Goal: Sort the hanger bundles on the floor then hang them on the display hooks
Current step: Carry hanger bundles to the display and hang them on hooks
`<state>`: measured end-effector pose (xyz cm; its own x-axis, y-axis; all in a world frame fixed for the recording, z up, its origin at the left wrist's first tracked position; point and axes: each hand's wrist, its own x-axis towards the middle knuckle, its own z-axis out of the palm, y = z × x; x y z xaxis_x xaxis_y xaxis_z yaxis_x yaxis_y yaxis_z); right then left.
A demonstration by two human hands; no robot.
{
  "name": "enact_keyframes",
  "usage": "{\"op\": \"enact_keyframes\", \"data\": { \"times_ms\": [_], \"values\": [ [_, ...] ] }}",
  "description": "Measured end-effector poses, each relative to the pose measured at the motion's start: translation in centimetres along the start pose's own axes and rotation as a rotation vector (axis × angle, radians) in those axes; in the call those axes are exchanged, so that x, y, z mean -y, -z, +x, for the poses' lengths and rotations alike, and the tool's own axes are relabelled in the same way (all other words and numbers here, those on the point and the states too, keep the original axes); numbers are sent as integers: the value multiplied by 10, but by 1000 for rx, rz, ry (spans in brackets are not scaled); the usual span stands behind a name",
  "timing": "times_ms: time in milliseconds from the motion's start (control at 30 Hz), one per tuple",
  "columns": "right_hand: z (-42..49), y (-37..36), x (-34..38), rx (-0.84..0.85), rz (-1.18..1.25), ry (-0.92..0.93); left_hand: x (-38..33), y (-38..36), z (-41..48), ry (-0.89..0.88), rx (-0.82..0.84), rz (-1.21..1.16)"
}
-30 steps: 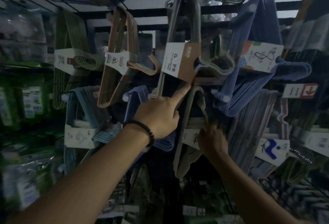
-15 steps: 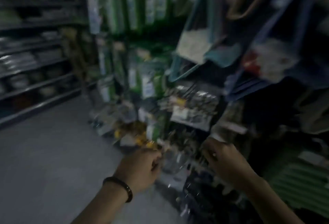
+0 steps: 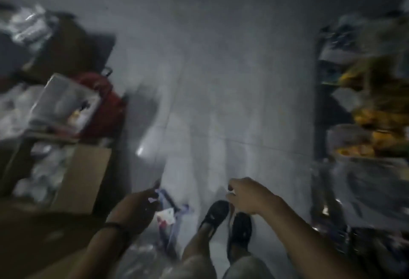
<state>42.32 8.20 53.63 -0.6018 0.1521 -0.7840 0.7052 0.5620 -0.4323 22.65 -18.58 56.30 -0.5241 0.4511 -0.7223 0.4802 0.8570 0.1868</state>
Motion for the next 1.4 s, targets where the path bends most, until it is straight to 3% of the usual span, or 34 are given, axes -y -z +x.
{"op": "enact_keyframes", "data": {
  "times_ms": [67, 133, 200, 300, 567, 733, 867, 1000, 1200, 1400],
  "values": [
    [44, -14, 20, 101, -100, 36, 54, -38, -8, 130, -4, -33],
    [79, -29, 38, 156, -200, 63, 80, -68, -25, 229, -125, -72],
    [114, -51, 51, 154, -256, 90, 92, -101, -33, 233, -166, -65],
    [173, -101, 59, 162, -282, 102, 116, -172, -19, 348, 66, -258],
    [366, -310, 27, 269, -368, 93, 205, -396, 131, 391, 211, -581],
    [478, -452, 13, 274, -499, 194, 268, -503, 230, 461, 56, -737],
    [537, -532, 4, 208, -604, 267, 315, -569, 287, 531, -58, -653],
    [576, -580, -3, 90, -675, 256, 334, -619, 314, 557, -57, -626],
    [605, -605, -29, -69, -737, 251, 308, -662, 316, 614, -28, -696],
    [601, -591, -34, -55, -806, 226, 298, -672, 323, 585, -53, -694]
  ]
}}
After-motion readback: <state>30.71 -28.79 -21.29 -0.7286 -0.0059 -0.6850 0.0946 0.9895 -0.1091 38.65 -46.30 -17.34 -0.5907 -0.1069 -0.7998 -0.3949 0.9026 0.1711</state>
